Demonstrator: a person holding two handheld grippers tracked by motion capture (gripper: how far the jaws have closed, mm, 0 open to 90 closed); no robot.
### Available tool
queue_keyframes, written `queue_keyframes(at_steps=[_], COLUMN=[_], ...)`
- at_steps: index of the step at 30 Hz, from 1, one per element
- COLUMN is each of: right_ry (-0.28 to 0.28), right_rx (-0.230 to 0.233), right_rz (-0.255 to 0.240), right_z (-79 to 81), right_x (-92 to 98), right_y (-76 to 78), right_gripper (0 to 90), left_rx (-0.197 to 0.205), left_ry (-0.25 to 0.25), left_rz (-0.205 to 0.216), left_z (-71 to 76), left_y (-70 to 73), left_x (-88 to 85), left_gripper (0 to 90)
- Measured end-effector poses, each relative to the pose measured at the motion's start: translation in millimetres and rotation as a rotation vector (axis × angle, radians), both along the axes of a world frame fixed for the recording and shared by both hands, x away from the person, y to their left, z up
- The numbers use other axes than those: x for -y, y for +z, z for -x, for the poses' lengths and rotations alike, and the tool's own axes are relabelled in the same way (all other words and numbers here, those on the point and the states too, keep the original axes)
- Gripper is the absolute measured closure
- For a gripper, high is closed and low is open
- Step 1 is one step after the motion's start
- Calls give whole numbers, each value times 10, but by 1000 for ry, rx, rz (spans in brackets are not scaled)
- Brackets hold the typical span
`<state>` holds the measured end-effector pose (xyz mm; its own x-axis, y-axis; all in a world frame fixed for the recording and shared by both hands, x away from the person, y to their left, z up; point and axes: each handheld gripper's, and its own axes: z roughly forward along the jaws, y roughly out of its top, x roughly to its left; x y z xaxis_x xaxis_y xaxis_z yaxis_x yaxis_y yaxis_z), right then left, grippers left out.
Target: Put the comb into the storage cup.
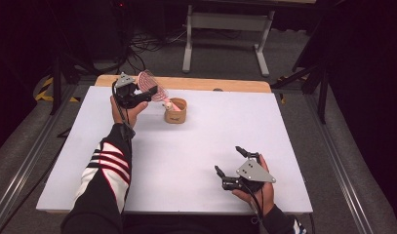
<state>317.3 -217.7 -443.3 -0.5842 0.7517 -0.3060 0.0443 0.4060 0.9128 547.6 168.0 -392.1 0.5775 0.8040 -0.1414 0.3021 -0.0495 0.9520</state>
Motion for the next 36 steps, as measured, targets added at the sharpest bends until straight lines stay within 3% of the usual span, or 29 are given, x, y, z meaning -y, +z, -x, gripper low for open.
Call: queue_keyframes(at_steps=[10,23,36], right_ry=[-18,-20,-20], right_rx=[19,22,20], right_rz=[-12,-13,-14], right_z=[6,3,0], right_x=[17,16,16], right_y=[18,20,23], right_gripper=[110,110,110], left_rx=[10,38,73], left_ry=[15,-11,-15], left_rz=[-22,-69,-139], left_z=[25,97,194], left_y=[34,69,140], left_x=[-22,-69,-80], left_gripper=[274,68,41])
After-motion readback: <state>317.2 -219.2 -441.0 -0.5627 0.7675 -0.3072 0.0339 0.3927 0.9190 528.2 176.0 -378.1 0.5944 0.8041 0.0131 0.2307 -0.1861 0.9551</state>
